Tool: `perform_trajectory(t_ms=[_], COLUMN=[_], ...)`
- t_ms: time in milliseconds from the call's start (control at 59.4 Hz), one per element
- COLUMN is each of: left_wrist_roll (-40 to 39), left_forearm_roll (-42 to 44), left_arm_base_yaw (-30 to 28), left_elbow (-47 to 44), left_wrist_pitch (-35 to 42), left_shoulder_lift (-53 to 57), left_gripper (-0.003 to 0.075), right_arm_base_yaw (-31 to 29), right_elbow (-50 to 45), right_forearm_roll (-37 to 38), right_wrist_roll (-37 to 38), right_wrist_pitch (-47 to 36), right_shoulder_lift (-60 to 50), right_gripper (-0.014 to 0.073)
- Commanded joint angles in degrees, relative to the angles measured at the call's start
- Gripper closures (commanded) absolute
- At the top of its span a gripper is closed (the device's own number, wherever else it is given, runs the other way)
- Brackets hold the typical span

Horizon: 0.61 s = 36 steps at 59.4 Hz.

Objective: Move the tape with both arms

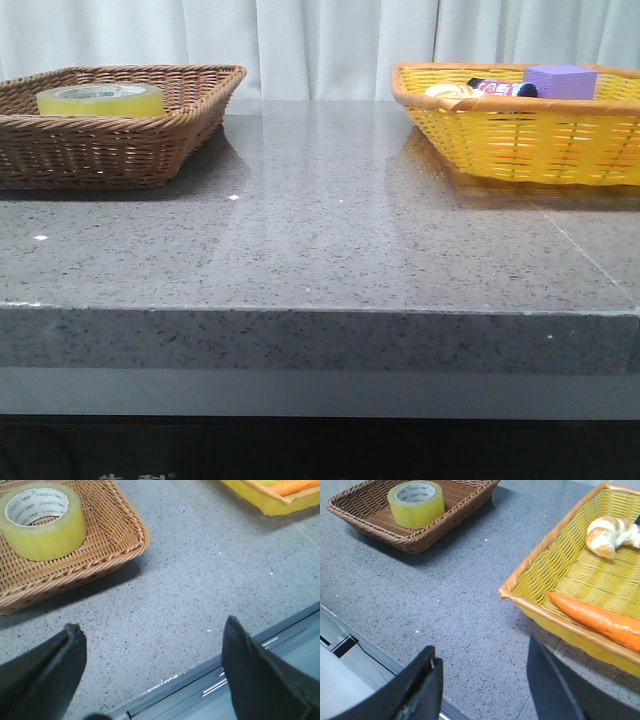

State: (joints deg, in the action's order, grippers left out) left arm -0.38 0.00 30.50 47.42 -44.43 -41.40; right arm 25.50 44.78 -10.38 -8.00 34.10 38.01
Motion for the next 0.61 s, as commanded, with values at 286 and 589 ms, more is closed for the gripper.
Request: perform_trajectory(t_ms=[286,589], left_wrist_roll=[-0.69,-0.69], left_forearm_roll=[-0.66,-1.57], left_arm_base_yaw=[0.38,0.38], left_elbow=[0.1,0.1], left_wrist_pitch=[5.73,4.87], left_shoulder_lift=[1.45,1.45], left_gripper=[0.0575,0.074], right_arm_base_yaw=[-0.21,-0.21], right_elbow=[1.37,1.37], right_forearm_roll=[-0.63,-0.63], right_wrist_roll=[-0.5,-0.5], right_wrist_pitch=[-3.92,-3.92], right_shoulder_lift=[-0.17,-0.17], right_gripper=[0.0552,0.0662])
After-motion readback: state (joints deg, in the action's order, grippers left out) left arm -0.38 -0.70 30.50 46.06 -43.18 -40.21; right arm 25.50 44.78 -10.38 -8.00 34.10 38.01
